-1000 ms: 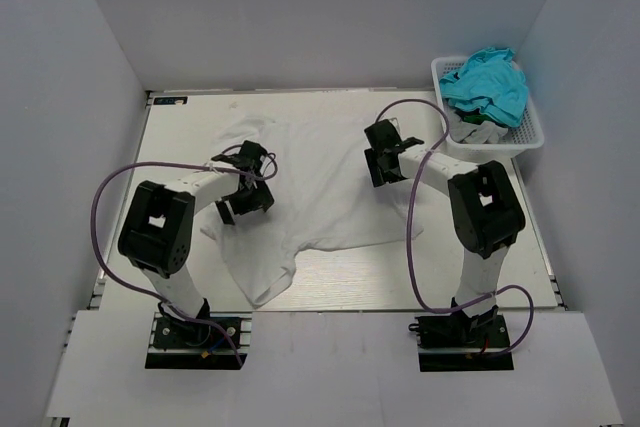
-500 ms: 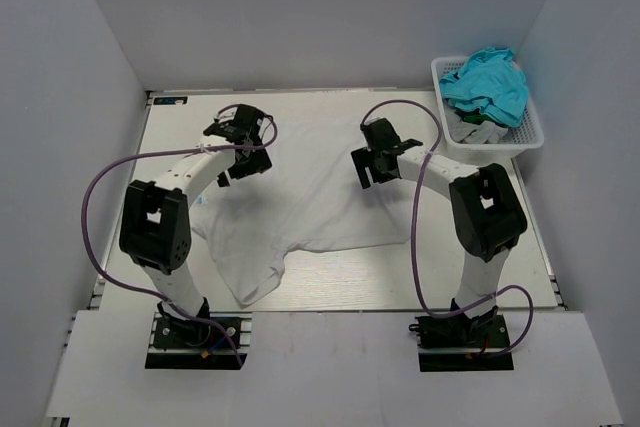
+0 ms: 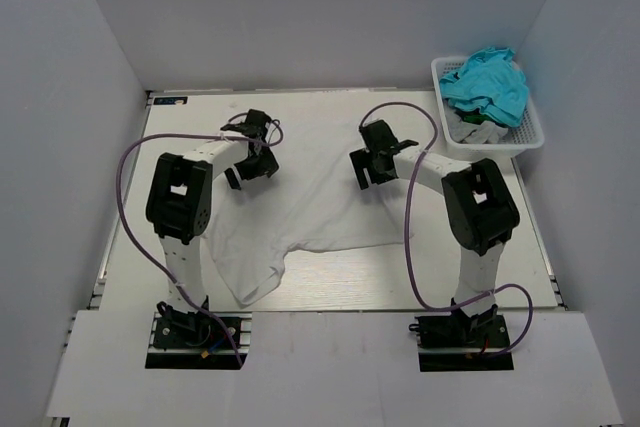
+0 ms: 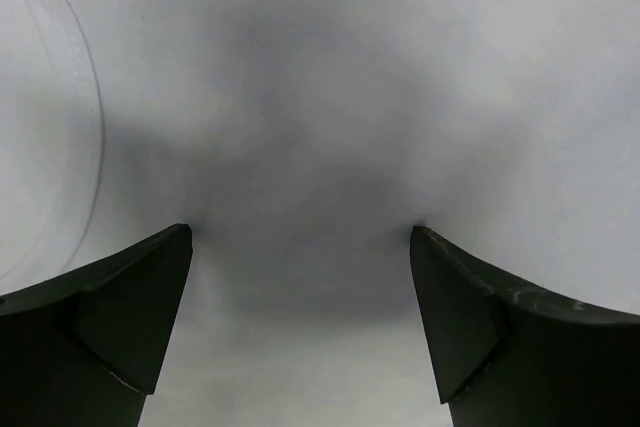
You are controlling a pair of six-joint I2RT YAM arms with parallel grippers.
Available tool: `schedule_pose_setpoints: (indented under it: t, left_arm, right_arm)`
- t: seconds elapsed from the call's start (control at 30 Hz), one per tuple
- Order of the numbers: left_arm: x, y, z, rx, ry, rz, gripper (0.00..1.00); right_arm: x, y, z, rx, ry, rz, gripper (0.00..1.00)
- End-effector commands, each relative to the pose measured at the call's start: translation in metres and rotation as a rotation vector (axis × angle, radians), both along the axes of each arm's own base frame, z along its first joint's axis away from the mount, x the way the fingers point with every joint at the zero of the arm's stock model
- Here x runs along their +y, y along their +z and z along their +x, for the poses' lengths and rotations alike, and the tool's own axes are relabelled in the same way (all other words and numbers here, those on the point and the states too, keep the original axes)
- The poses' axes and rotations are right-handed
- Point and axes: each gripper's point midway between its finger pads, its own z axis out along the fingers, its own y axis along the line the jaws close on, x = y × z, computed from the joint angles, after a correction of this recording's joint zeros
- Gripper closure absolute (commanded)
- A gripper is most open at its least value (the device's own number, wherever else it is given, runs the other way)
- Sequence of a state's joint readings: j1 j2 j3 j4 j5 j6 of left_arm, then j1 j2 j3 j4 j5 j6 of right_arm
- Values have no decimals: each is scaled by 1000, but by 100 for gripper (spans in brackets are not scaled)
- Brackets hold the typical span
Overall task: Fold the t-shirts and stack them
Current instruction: Flatten out the tshirt
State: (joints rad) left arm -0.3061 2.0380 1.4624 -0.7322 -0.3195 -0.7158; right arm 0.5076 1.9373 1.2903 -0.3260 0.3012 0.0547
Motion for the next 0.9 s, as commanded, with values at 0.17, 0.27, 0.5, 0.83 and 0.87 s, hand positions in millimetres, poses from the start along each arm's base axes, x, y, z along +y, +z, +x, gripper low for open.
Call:
schedule_pose_setpoints:
  t: [0.17,0.27,0.5,0.83,0.87]
  left_arm:
    - [23,-36,-37,69,6,24,0]
    - [31,-44,-45,90,-7,45,0]
    - [35,-42,-42,59,-36,66,0]
    - [35,-37,-35,39,-98,79,0]
    - [32,-34,-34,33,-112,64,0]
  right_arm:
    - [-40,-9,8,7,-180,22,10]
    - [-74,-8,10,1,-266,18,10]
    - [-118,5,11,-21,-413,65,10]
    - [-164,22,1,-30,-571,84,10]
    - [-154,25,0,-22,-506,98,10]
